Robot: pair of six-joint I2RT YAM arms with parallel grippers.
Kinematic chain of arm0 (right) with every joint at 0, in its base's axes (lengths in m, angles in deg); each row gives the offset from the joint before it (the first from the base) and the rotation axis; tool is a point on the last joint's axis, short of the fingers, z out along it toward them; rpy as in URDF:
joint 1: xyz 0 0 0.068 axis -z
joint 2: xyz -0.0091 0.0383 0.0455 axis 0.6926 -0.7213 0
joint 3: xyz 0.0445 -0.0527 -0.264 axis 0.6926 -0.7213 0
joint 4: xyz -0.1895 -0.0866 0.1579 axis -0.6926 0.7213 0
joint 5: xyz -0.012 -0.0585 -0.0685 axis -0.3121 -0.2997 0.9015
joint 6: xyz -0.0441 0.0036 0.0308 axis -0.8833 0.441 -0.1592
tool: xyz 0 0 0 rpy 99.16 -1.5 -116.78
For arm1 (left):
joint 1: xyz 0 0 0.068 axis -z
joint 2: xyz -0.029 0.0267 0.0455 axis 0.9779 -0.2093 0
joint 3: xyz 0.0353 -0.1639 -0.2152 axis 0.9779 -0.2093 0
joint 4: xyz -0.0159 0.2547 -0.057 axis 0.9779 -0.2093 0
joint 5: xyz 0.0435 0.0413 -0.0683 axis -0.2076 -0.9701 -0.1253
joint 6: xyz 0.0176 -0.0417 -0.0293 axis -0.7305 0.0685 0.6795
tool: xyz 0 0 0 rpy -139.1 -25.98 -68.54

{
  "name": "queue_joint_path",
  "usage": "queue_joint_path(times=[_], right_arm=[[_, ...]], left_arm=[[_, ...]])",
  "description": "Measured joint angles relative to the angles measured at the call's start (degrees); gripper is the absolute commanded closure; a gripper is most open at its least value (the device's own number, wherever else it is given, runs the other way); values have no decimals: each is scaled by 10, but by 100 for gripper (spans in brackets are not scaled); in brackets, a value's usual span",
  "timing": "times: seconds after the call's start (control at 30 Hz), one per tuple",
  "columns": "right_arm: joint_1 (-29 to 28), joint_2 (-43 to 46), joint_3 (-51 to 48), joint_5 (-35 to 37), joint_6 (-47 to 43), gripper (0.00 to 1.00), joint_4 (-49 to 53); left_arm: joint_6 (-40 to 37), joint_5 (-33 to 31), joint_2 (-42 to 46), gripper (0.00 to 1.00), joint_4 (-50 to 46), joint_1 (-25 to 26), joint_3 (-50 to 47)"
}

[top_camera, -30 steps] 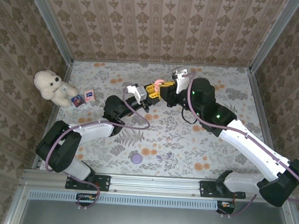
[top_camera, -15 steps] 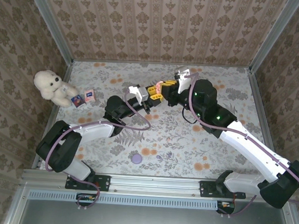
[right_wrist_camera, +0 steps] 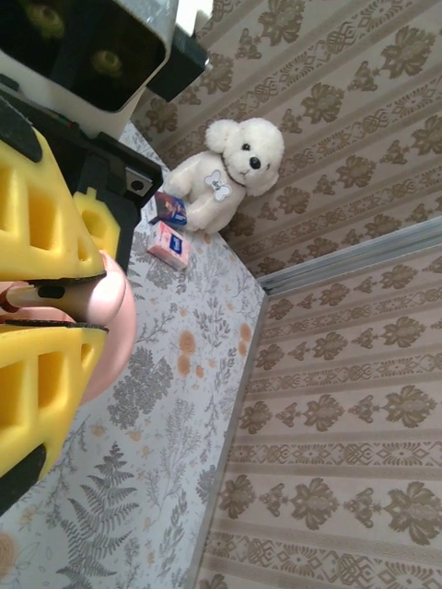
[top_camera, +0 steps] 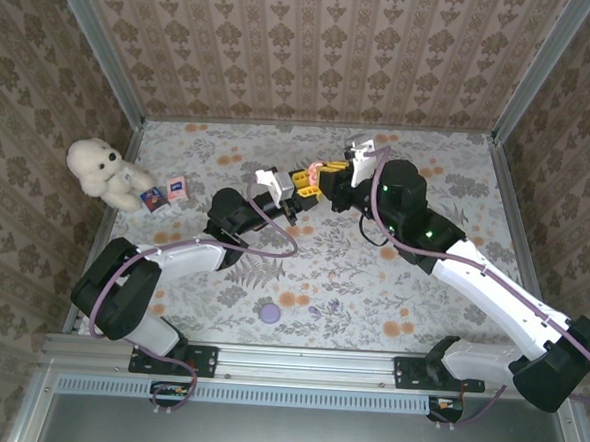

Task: Insert wireless bluetooth earbuds into charging case

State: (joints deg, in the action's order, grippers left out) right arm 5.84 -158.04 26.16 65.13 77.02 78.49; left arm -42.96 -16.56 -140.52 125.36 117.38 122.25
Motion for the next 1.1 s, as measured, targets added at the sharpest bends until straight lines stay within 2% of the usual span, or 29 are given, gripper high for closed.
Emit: queue_joint_path(times=[0.77,0.97,1.1], right_arm=[[4,5,-23,-31,-16,85,-6],[5,9,-30,-32,-22,84,-6],[6,9,-31,-32,-22,78,-4]], left_arm=[[12,-2,0,100,-9,2,2],[12,-2,0,100,-17,3,2],[12,-2,0,100,-19,3,2]])
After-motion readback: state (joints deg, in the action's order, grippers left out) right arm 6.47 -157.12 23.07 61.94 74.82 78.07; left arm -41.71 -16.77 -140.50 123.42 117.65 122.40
